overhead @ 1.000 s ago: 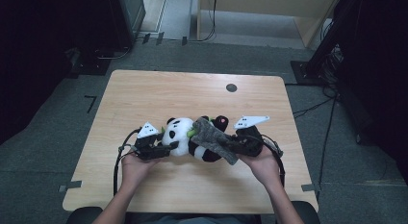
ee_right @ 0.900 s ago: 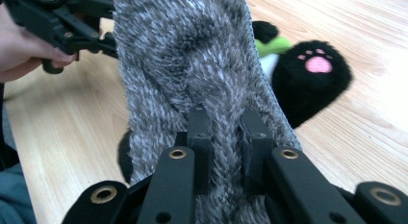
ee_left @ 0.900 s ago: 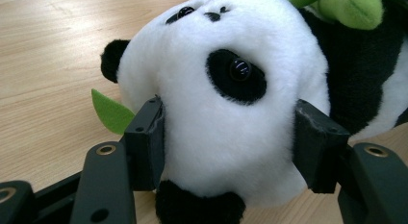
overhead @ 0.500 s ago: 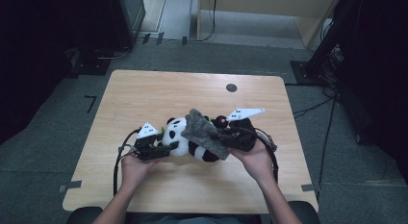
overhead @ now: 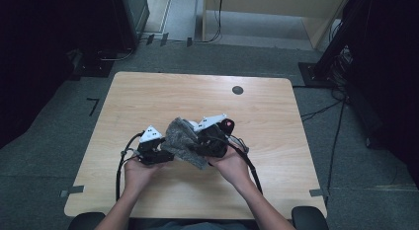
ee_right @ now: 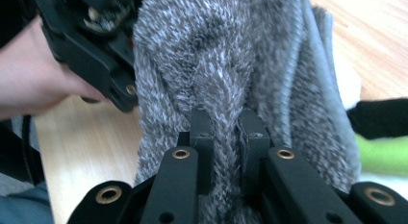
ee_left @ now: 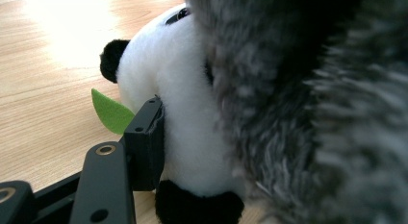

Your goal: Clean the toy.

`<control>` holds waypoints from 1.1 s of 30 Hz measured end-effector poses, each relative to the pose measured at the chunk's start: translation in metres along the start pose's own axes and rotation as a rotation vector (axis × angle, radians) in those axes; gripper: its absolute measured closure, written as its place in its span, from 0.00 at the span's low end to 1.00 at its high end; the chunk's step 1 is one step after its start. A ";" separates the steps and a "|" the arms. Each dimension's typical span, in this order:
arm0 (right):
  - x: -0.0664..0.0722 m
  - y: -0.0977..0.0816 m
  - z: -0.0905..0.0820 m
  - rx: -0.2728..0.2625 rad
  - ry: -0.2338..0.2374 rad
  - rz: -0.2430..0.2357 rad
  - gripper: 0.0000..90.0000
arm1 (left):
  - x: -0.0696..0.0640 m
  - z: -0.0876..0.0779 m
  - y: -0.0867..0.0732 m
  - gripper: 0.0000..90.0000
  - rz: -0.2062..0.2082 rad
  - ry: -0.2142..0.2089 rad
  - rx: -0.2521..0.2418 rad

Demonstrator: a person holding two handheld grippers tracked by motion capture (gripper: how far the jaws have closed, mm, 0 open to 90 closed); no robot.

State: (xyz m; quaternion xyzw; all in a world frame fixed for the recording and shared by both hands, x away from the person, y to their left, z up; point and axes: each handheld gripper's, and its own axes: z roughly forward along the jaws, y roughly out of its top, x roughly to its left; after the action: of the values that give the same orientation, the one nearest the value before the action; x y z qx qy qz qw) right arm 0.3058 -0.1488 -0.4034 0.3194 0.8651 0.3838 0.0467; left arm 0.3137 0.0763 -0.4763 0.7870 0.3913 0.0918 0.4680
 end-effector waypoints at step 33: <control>-0.022 -0.052 -0.032 -0.038 -0.093 0.010 0.92 | -0.009 0.007 0.007 0.50 0.008 0.062 0.007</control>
State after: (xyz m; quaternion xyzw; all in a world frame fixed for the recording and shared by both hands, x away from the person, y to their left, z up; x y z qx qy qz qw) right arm 0.2862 -0.2084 -0.4212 0.3405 0.8529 0.3851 0.0911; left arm 0.3144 0.0635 -0.4726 0.7870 0.4027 0.1165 0.4527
